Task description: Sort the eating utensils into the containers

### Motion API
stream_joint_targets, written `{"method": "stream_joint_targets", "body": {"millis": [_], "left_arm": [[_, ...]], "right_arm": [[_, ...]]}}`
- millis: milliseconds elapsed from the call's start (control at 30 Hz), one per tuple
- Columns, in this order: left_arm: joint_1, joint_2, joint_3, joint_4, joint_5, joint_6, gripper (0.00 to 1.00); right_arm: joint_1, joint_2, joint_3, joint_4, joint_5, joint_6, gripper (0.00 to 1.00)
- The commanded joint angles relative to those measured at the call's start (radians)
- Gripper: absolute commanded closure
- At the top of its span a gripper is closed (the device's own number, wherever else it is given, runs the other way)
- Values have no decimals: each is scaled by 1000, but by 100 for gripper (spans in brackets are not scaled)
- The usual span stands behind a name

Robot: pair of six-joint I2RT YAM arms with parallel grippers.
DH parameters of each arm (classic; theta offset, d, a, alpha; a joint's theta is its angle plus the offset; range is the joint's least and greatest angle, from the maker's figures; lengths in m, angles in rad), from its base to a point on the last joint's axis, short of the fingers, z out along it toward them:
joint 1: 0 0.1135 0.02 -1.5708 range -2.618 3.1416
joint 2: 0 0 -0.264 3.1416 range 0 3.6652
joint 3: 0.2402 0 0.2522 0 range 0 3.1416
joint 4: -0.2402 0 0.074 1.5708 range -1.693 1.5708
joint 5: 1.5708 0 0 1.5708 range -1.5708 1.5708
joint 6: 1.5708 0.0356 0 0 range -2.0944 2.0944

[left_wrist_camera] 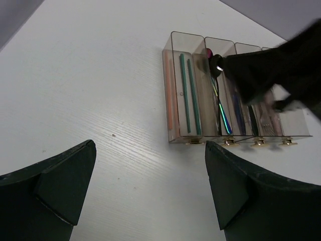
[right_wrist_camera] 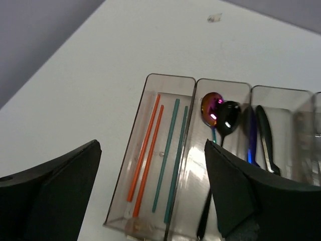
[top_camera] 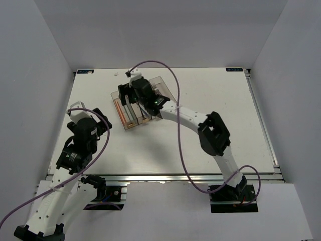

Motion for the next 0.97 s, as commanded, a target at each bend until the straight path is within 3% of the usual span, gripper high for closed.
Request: {"method": "stream_joint_targets", "body": {"millis": [0, 133, 267, 433, 633, 933], "left_arm": [[-3, 36, 33, -46, -78, -20, 2], [2, 64, 67, -112, -219, -80, 2], [2, 27, 83, -129, -258, -83, 2], [0, 9, 125, -181, -276, -58, 2], [2, -47, 54, -111, -266, -31, 2], [2, -65, 37, -98, -231, -18, 2]], "right_arm": [[4, -270, -66, -55, 124, -7, 11], [4, -635, -332, -286, 325, 6, 11], [4, -969, -698, -451, 410, 87, 11], [2, -1299, -899, -662, 500, 184, 11], [2, -1540, -1072, -711, 572, 193, 11], [2, -1592, -1129, -721, 566, 226, 11]]}}
